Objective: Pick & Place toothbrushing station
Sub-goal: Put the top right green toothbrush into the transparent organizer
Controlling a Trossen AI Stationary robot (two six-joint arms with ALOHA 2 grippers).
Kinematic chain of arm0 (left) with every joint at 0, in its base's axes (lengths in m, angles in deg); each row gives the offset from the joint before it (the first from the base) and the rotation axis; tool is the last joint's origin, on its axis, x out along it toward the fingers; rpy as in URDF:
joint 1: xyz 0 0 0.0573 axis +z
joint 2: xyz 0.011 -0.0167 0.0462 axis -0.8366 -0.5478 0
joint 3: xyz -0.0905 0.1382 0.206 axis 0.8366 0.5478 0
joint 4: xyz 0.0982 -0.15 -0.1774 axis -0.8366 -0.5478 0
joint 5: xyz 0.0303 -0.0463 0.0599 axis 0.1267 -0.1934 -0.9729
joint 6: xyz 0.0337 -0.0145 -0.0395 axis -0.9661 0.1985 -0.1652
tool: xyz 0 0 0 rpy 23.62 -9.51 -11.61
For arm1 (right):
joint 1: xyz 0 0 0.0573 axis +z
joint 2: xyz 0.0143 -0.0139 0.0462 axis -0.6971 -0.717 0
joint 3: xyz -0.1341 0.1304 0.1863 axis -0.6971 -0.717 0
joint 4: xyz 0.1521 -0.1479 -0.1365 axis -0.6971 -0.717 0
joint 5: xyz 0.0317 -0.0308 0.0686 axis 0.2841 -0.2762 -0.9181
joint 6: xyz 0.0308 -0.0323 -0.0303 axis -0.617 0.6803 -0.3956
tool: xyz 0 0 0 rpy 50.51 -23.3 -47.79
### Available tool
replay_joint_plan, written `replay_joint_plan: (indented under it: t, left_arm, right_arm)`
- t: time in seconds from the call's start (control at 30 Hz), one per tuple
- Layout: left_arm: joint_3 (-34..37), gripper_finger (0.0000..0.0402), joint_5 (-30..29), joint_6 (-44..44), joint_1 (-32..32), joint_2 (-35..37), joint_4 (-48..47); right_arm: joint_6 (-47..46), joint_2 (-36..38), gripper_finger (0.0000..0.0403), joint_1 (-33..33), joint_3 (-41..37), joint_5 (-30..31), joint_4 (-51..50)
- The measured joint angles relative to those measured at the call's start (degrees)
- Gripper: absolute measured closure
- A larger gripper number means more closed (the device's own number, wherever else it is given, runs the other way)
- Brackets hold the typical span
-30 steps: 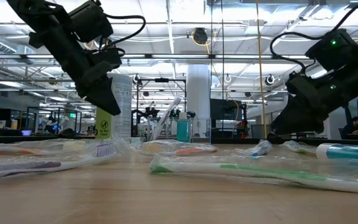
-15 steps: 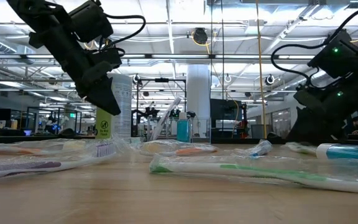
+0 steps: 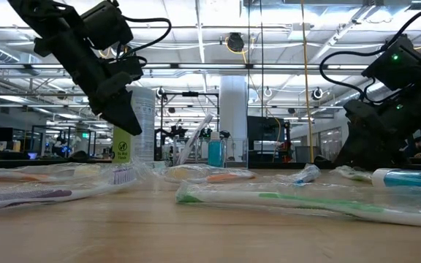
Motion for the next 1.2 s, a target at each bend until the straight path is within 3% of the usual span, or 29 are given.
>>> replay_joint_plan:
  t: [0.13,0.37,0.6,0.73,0.93,1.1,1.2]
  left_arm:
    - [0.0,0.0252,0.0,0.0,0.0,0.0,0.0]
    - [0.0,0.0252,0.0,0.0,0.0,0.0,0.0]
    - [0.0,0.0252,0.0,-0.3,0.0,0.0,0.0]
    - [0.0,0.0252,0.0,-0.4,0.0,0.0,0.0]
    - [0.0,0.0252,0.0,-0.5,0.0,0.0,0.0]
    - [0.0,0.0252,0.0,-0.5,0.0,0.0,0.0]
    - [0.0,0.0252,-0.1,-0.5,0.0,0.0,0.0]
  right_arm:
    - [0.0,-1.3,0.0250,0.0,0.0,0.2,0.1]
    - [2.1,-3.0,0.0315,0.0,0.0,0.2,1.4]
    - [6.6,-3.1,0.0394,0.0,-0.2,-0.9,10.6]
    - [8.9,-3.1,0.0396,0.0,-0.2,-0.4,17.3]
    - [17.1,-3.1,0.0401,0.0,-0.2,0.0,38.6]
    - [33.3,-3.1,0.0402,0.0,-0.1,0.2,64.1]
    - [42.0,-3.0,0.0402,0.0,0.8,0.5,73.0]
